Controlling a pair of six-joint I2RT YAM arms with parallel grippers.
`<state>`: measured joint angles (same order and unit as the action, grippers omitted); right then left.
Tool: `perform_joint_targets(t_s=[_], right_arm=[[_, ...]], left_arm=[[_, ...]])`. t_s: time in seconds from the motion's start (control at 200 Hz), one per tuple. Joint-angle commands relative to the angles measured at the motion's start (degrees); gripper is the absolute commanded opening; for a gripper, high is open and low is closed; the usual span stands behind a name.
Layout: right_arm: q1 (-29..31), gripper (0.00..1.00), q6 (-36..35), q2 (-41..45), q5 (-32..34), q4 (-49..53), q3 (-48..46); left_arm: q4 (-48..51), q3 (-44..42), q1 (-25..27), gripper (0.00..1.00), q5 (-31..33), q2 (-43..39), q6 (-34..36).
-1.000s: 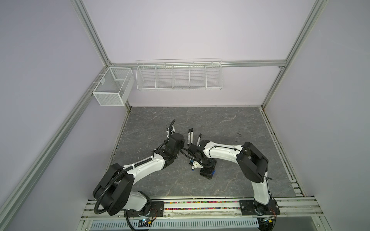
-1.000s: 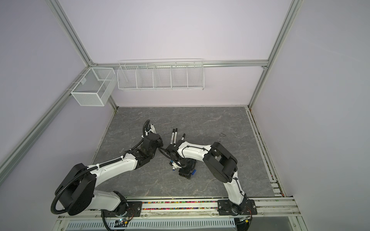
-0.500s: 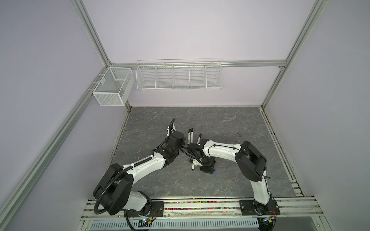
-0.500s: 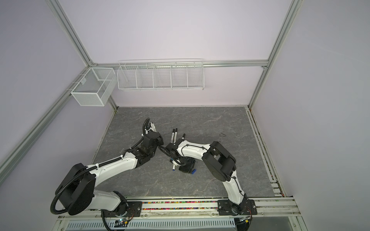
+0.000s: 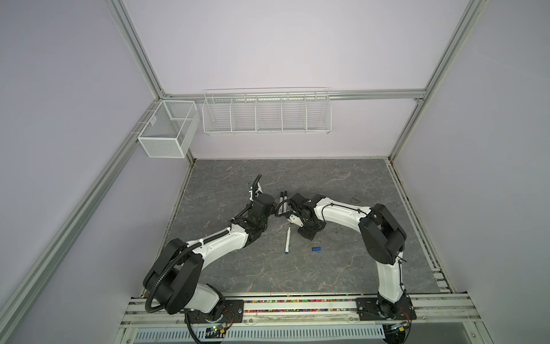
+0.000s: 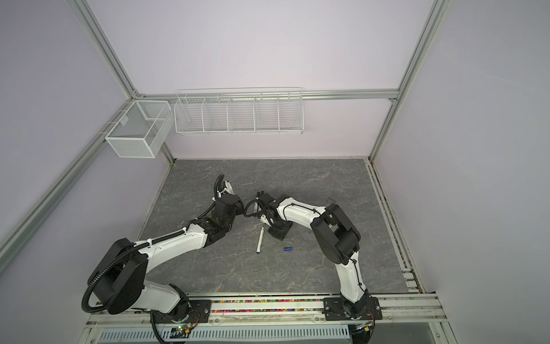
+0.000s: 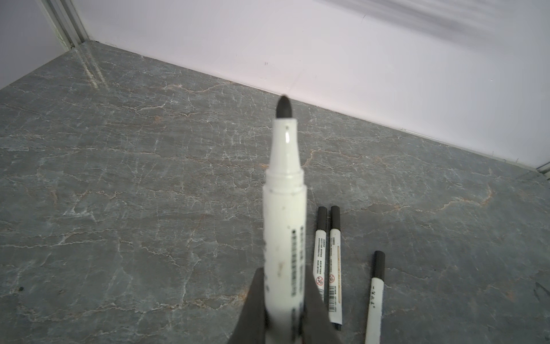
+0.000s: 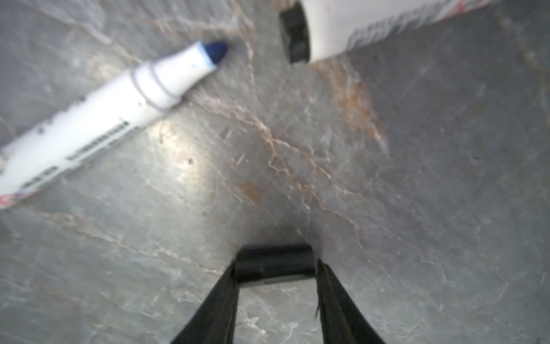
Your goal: Insert the pens into the pen caps
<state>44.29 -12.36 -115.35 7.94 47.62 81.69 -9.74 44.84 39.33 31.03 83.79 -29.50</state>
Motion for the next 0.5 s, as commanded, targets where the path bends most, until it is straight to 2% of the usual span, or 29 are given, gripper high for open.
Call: perform_joint_targets(t_s=[0.0, 0.21, 0.365, 0.495], right_arm=[[-1.45, 0.51, 2.37, 3.13, -4.24, -5.09, -1.28], [-3.76, 0.67, 6.35, 6.97, -8.28, -6.31, -3.34], [-5.3, 0.68, 9.1, 8.4, -13.56, -6.22, -4.2], [-5.36, 0.67, 10.3, 5.66, -14.74, -4.66, -2.93]], left_arm=[[1.21, 1.64, 0.31, 0.0, -1.94, 1.17, -0.64], [0.95, 2.39, 0.31, 0.0, -3.07, 2.31, -1.31], [0.68, 2.59, 0.31, 0.0, -3.24, 2.66, -1.61], [0.76, 2.27, 0.31, 0.0, -1.95, 2.3, -2.18]])
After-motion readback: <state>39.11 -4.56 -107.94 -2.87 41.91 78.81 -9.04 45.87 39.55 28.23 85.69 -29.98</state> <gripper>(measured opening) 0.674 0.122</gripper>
